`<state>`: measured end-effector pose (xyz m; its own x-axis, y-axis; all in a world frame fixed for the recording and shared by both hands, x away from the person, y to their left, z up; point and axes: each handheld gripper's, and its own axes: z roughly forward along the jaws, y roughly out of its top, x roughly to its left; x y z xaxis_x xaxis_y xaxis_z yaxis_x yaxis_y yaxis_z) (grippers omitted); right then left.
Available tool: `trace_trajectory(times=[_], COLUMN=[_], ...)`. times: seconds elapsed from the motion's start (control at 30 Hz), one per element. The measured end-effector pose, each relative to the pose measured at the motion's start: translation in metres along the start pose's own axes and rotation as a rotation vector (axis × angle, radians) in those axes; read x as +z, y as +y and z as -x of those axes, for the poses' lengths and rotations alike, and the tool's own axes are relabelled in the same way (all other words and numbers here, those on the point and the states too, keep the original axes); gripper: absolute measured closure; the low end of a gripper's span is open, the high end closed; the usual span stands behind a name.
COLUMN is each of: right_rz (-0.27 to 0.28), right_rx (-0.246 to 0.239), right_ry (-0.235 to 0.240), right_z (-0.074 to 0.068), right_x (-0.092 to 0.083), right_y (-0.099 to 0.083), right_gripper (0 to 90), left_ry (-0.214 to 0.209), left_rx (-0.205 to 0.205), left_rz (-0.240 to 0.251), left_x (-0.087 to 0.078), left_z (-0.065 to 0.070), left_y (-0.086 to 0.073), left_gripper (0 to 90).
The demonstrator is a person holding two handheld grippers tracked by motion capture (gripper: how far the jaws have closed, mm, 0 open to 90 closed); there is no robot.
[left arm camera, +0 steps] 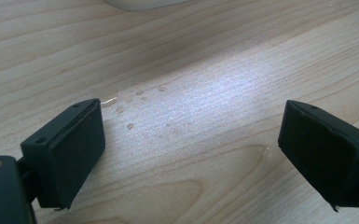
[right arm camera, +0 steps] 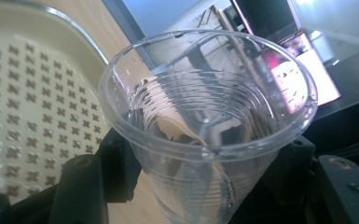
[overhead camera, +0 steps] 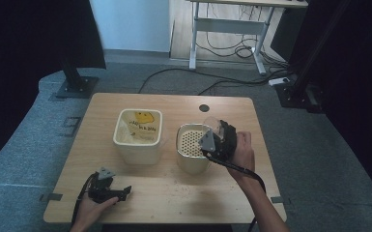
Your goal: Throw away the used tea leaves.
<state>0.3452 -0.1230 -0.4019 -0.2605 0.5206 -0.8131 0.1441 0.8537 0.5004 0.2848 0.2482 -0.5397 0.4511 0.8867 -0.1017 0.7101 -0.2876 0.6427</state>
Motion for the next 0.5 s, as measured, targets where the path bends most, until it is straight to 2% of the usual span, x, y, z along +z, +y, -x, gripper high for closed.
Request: trace_trajectory(times=[0.03, 0.07, 0.1, 0.2, 0.3, 0.4, 0.5], right_rz=[-0.007, -0.023, -0.023, -0.043, -0.065, -0.081, -0.091], right_rx=[-0.038, -0.107, -0.107, -0.210, -0.333, -0.477, -0.534], right_ry=[-0.010, -0.027, -0.027, -0.055, -0.091, -0.147, -0.177], right_z=[-0.003, -0.008, -0.008, -0.015, -0.021, -0.026, -0.031], right_x=[0.001, 0.003, 0.003, 0.006, 0.009, 0.012, 0.012], right_y=[0.002, 0.006, 0.006, 0.010, 0.012, 0.015, 0.017], right_gripper=[38.4, 38.4, 38.4, 38.3, 38.4, 38.4, 38.4], left_ry=[0.000, 0.001, 0.000, -0.002, -0.002, -0.001, -0.001], left_rx=[0.000, 0.000, -0.001, -0.002, -0.003, -0.004, -0.003], left_rz=[0.000, 0.000, 0.000, 0.001, 0.000, 0.000, -0.002], left_x=[0.000, 0.000, 0.000, 0.000, 0.000, 0.000, -0.001], left_z=[0.000, 0.000, 0.000, -0.001, -0.001, -0.001, -0.001], left_y=[0.000, 0.000, 0.000, 0.000, 0.000, 0.000, 0.000], left_gripper=[7.0, 7.0, 7.0, 7.1, 7.1, 7.1, 7.0])
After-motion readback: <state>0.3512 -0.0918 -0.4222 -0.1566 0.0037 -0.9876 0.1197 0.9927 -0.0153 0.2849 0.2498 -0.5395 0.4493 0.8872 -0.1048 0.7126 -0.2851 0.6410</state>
